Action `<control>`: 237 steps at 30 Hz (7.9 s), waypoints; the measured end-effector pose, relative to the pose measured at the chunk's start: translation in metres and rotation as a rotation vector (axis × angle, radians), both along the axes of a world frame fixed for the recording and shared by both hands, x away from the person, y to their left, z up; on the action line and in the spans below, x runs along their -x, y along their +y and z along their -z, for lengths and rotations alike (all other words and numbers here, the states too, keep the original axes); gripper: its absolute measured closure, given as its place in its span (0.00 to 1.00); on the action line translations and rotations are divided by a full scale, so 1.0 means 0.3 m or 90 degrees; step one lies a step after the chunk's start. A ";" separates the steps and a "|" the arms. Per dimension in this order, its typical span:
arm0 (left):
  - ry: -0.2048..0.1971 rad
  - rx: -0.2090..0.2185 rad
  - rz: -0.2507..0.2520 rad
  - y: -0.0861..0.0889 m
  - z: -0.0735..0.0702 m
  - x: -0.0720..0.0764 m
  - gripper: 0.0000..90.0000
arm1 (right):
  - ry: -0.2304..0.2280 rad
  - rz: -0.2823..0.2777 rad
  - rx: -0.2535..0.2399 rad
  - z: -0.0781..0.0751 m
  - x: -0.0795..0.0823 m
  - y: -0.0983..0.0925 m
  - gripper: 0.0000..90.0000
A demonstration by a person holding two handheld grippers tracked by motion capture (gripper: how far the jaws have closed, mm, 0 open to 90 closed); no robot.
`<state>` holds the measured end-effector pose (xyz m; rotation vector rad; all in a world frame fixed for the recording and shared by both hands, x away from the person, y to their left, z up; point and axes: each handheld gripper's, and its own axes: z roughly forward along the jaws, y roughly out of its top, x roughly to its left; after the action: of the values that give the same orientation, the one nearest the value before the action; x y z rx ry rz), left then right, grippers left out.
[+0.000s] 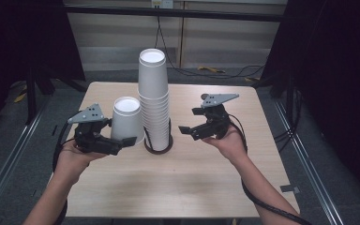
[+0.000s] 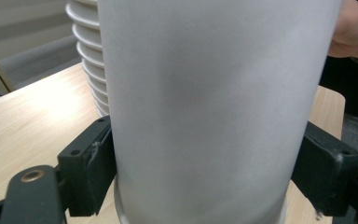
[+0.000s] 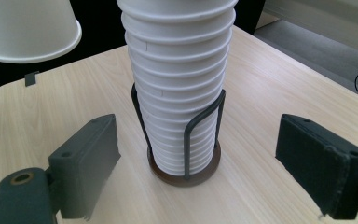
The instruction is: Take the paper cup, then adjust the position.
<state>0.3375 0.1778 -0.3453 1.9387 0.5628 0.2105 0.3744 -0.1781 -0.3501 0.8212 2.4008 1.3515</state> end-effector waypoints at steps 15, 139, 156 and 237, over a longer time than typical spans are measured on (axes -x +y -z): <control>0.020 -0.049 0.062 -0.117 0.036 0.019 0.19 | 0.010 -0.026 0.015 0.030 0.034 -0.052 0.14; 0.057 -0.419 0.267 -0.588 0.169 0.021 0.21 | 0.125 -0.314 0.309 0.070 0.125 0.025 0.23; 0.048 -0.431 0.290 -0.588 0.177 0.027 0.22 | 0.127 -0.342 0.282 0.063 0.129 0.027 0.29; 0.054 -0.219 0.247 -0.412 0.183 -0.049 0.00 | 0.131 -0.285 0.162 0.077 0.117 -0.144 0.29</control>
<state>0.3523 0.0543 -0.4004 2.3556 0.2019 -0.0257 0.3394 -0.2213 -0.3730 0.3831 2.9686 1.1007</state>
